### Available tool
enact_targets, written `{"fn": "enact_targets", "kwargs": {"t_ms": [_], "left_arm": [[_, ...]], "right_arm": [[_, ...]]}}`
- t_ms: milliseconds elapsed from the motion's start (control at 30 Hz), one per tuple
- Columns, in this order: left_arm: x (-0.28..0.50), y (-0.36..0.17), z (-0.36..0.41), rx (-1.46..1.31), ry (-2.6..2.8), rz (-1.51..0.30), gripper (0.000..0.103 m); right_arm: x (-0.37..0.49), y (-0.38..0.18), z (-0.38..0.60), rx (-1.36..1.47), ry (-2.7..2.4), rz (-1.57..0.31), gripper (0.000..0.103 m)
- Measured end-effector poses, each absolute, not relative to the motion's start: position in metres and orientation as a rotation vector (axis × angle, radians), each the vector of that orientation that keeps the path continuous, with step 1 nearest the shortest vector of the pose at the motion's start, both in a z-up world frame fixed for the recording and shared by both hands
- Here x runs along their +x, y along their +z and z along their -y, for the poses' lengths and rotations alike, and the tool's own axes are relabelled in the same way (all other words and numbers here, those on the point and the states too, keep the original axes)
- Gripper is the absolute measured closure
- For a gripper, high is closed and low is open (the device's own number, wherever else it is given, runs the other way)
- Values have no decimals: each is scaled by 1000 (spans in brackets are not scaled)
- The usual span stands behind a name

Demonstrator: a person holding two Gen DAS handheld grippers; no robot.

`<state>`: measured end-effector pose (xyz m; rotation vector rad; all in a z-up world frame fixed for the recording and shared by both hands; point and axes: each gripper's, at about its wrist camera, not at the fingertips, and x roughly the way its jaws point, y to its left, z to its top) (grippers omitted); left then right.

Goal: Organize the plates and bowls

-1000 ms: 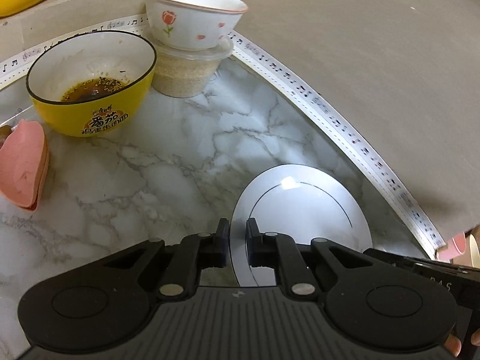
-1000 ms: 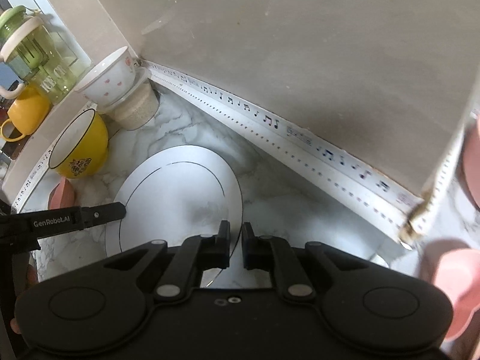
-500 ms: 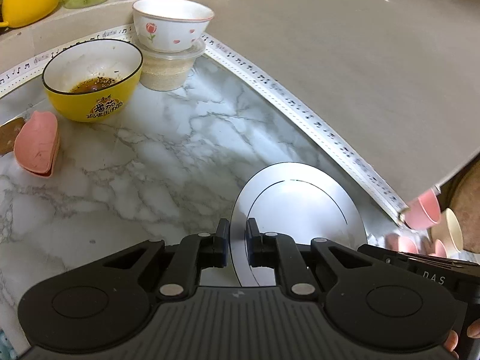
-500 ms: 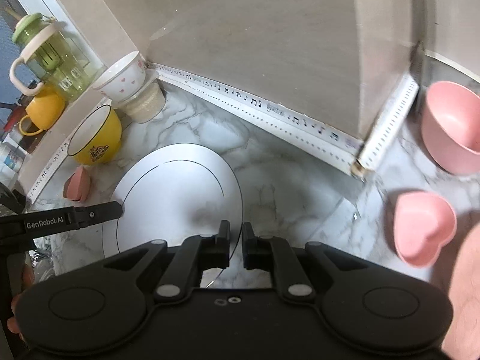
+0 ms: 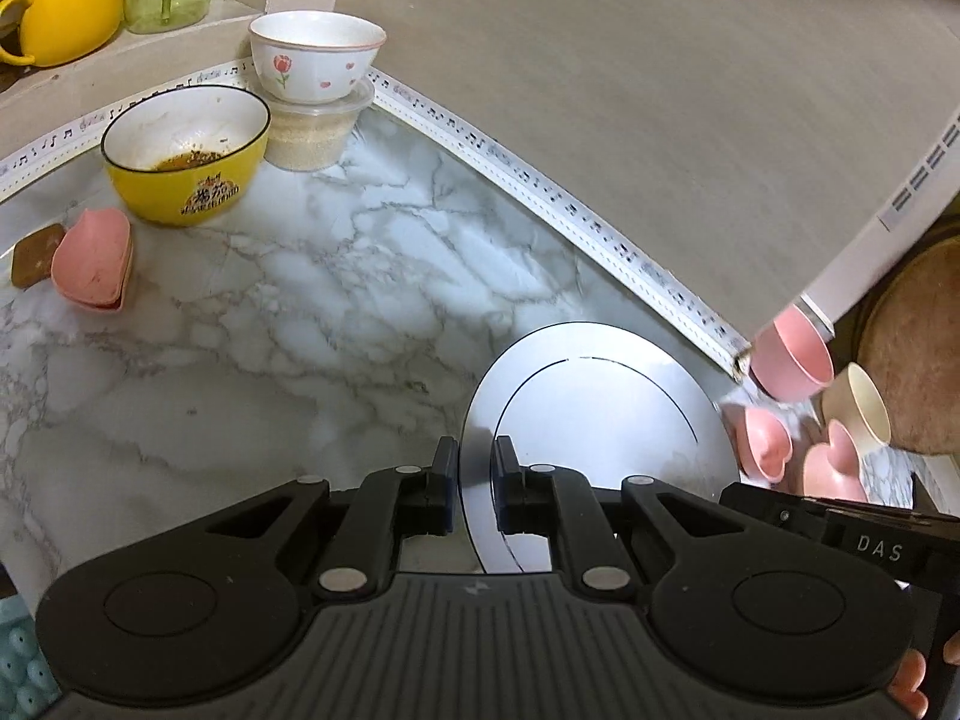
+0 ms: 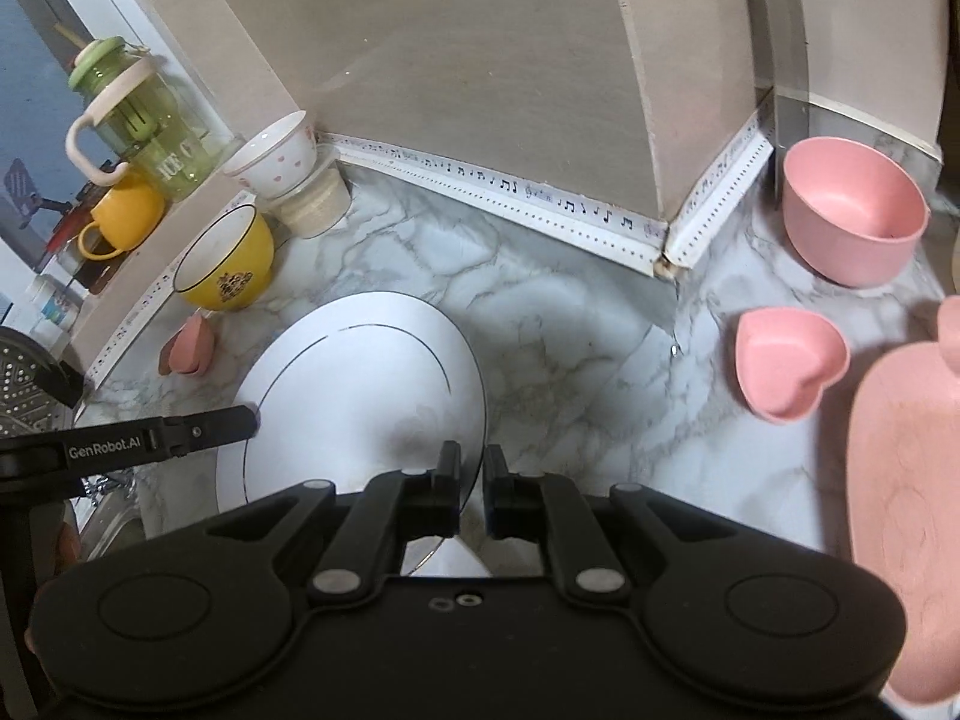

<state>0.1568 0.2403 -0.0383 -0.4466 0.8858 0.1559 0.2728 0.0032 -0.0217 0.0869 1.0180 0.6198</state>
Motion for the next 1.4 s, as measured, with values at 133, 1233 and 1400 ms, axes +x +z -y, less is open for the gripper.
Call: {"fn": "enact_targets", "kwargs": {"t_ms": [133,1233,1400], "left_arm": [[143,-37,-234,-440,148,-891,92],[62,-81,-202,-463,81,-980,92],[62,-87,-202,-469,81,-987,92]], "right_arm": [[257,-18,5,93,625,-1013,95],[181,-55,36,96,624,-1101,96],[181,-58,35,89,619,-1108,96]]}}
